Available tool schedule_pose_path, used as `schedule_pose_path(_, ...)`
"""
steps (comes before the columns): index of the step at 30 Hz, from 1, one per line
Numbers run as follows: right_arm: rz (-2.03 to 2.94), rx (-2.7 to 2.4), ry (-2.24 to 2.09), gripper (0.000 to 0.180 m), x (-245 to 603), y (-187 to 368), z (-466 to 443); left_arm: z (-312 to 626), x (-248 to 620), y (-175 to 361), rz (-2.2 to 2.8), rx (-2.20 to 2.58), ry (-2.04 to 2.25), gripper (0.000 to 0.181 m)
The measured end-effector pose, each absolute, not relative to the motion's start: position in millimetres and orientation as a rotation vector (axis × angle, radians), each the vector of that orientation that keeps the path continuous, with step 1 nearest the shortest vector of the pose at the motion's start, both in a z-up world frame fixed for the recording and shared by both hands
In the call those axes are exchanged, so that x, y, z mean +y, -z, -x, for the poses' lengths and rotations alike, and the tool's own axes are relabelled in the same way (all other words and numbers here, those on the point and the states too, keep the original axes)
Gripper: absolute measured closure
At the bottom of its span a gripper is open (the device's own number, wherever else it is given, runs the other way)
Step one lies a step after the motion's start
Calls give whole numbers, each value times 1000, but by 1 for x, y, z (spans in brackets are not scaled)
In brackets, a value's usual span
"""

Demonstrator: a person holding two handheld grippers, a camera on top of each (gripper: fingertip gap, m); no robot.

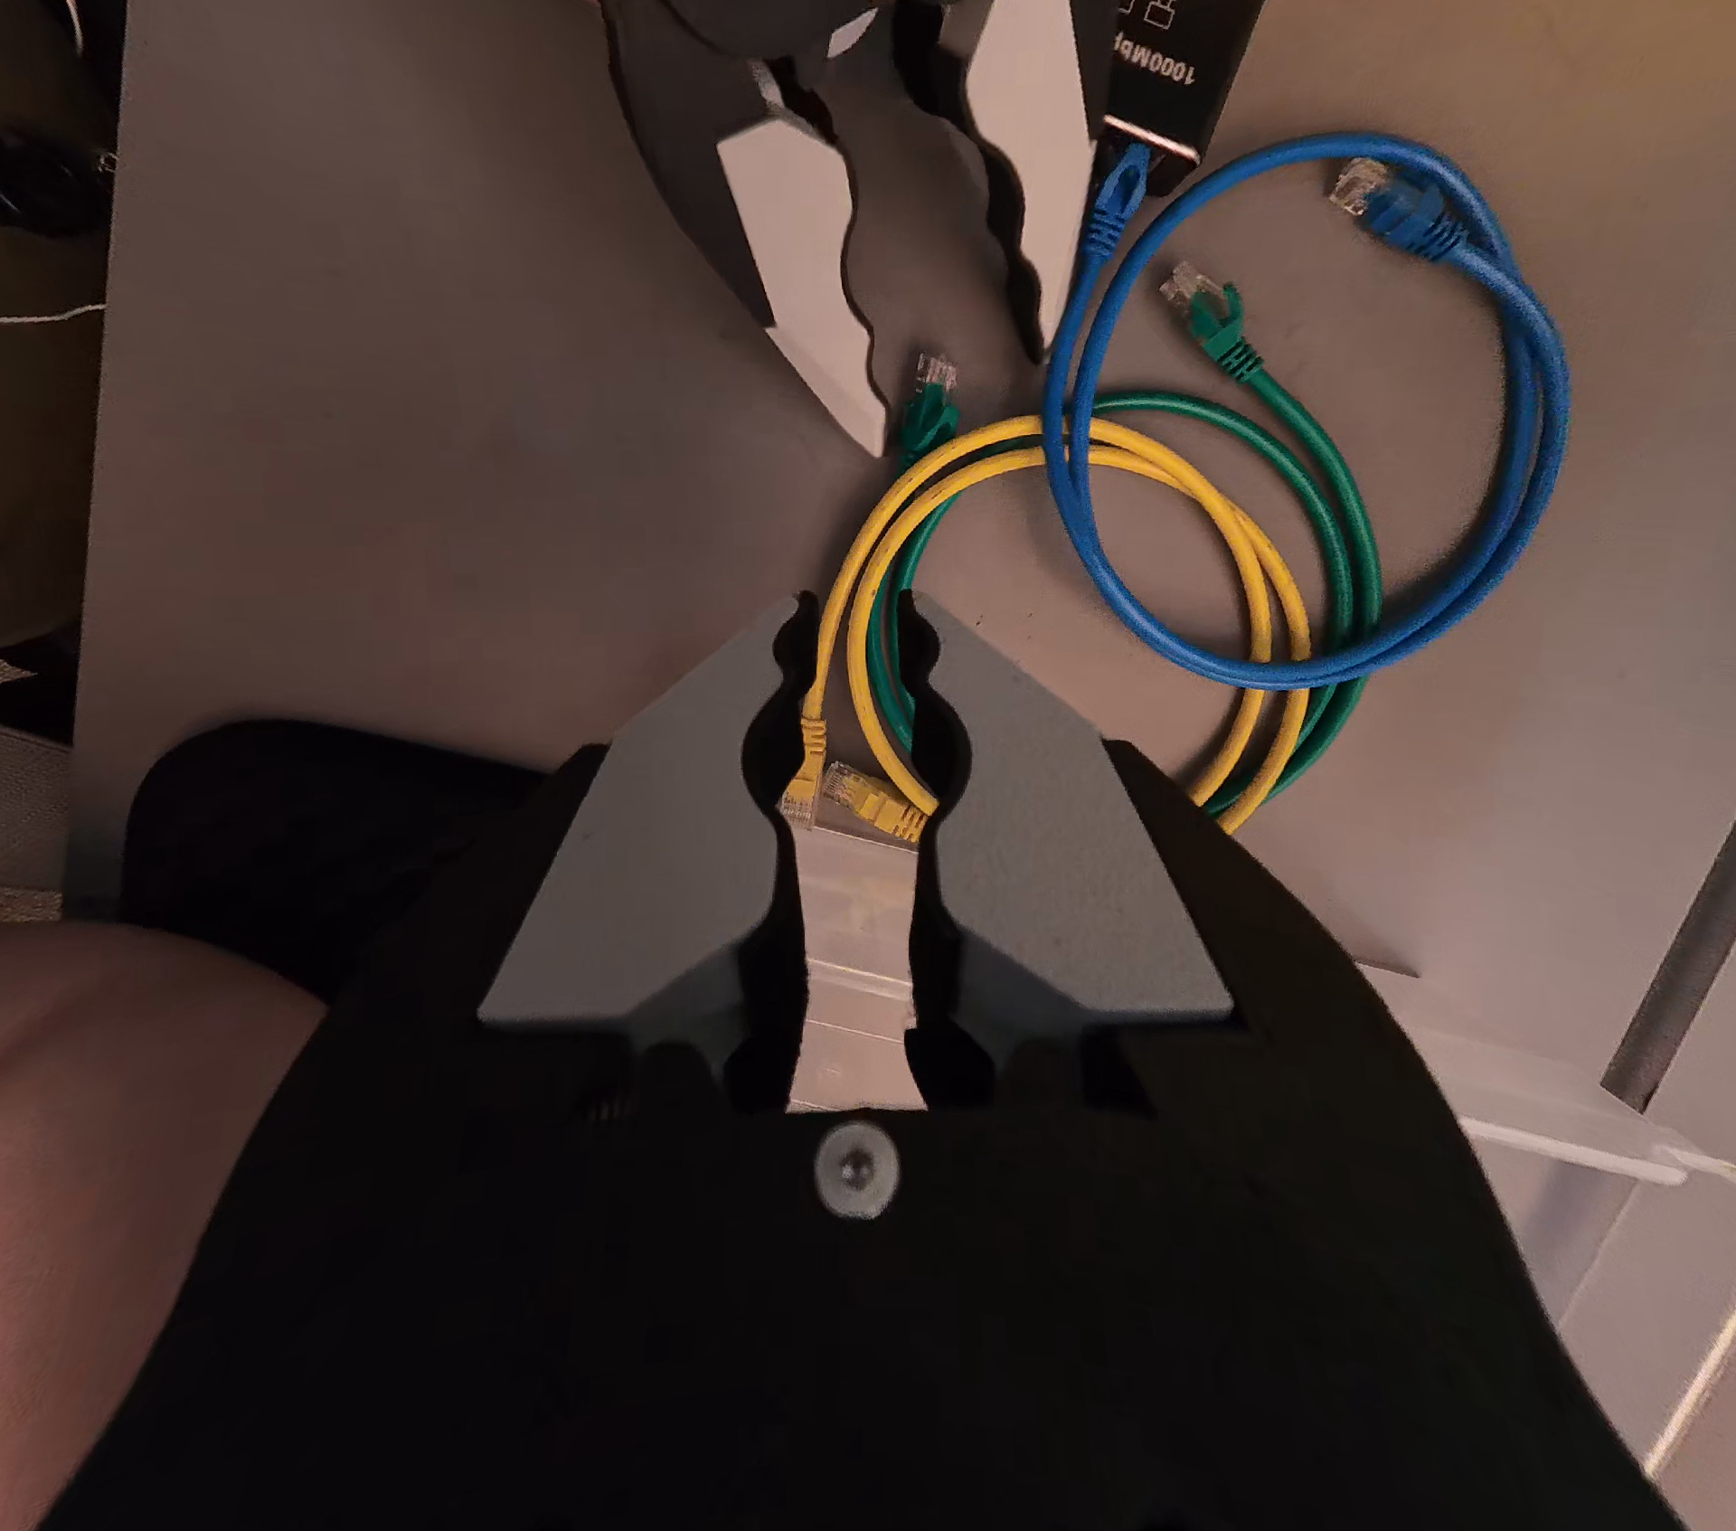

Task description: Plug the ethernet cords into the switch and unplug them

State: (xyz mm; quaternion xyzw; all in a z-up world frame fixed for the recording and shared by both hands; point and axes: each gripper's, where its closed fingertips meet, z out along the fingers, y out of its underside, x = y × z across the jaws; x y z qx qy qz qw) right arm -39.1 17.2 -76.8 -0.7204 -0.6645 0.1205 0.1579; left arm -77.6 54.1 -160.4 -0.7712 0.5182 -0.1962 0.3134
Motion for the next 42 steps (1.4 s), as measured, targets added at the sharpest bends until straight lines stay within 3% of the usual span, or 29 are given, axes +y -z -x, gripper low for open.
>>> schedule_pose_path(3, 2065, -1906, -345, 164, 16, 78, 39, 73, 50, 160, 1984, 1446, 535, 156)
schedule_pose_path(5, 2063, -1916, -344, 165, 15, 79, 39, 74, 43, 160, 1987, 1489, 573, 162)
schedule_pose_path(13, 1941, -1915, -559, 166, -2, 64, 75, 97, 24, 122, 2064, 1255, 942, 166)
schedule_pose_path(18, 2043, -1746, -955, 166, -29, 54, 115, 123, 11, 90, 1991, 1049, 1159, 167)
schedule_pose_path(21, 2045, -1630, -1223, 179, -52, 50, 132, 140, 10, 75, 1938, 961, 1179, 167)
schedule_pose_path(24, 2103, -1518, -1070, 180, -37, 63, 135, 152, 6, 58, 1874, 913, 1195, 167)
schedule_pose_path(28, 2059, -1364, -1145, 160, -34, 55, 147, 163, -4, 41, 1803, 902, 1187, 167)
schedule_pose_path(34, 1876, -1049, -1508, 153, -21, 17, 162, 176, -10, 20, 1697, 862, 1134, 168)
schedule_pose_path(38, 1889, -932, -1653, 147, -17, 21, 170, 177, -15, 13, 1673, 872, 1130, 168)
schedule_pose_path(42, 1804, -829, -1771, 150, -11, 8, 175, 172, -22, 5, 1655, 892, 1113, 168)
